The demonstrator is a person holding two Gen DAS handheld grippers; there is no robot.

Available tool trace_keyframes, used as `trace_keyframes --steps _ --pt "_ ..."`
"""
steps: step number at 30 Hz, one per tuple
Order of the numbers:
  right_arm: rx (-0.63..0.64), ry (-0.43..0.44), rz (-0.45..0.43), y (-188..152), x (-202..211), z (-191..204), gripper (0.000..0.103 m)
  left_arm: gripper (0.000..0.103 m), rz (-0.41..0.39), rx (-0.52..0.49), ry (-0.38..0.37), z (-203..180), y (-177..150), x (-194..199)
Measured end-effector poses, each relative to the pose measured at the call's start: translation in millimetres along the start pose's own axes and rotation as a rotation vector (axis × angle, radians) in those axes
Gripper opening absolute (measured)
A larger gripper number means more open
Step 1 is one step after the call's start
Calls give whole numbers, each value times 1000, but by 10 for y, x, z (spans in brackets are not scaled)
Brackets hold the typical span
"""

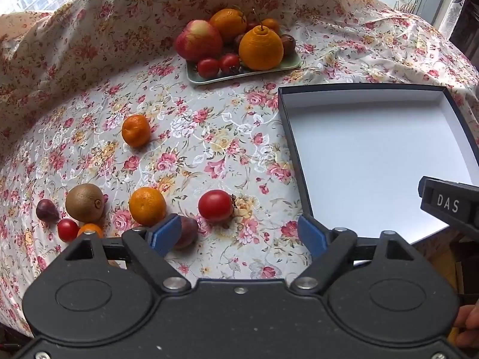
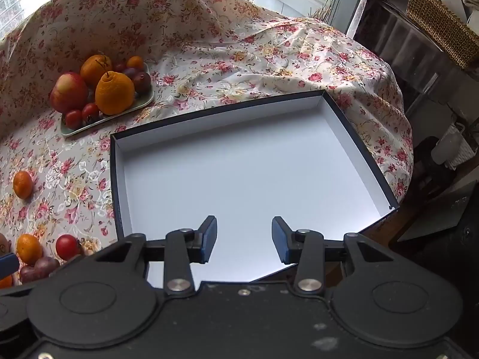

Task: Organize fruits

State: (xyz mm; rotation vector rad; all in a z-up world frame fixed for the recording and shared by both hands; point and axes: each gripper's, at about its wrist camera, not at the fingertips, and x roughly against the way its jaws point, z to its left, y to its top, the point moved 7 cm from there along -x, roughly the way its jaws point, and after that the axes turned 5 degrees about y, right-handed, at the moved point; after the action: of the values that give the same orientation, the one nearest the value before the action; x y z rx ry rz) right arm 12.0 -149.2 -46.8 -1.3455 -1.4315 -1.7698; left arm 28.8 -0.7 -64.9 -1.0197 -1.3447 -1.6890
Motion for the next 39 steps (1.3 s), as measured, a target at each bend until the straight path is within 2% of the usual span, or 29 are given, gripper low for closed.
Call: trace_keyframes --steps 2,5,8,19,39 --pt "4 1 1 9 5 14 43 85 4 -41 40 -162 3 12" --pt "12 3 -1 37 30 69 43 85 21 -36 -1 -194 43 10" --pt "-6 -2 5 7 -37 -44 43 85 12 -37 -24 -156 54 -12" --pt "-7 -14 5 17 -28 -52 43 84 14 -25 -57 -207 4 -7" --pt "1 -7 8 17 -21 -37 43 84 14 -18 -65 -210 -14 4"
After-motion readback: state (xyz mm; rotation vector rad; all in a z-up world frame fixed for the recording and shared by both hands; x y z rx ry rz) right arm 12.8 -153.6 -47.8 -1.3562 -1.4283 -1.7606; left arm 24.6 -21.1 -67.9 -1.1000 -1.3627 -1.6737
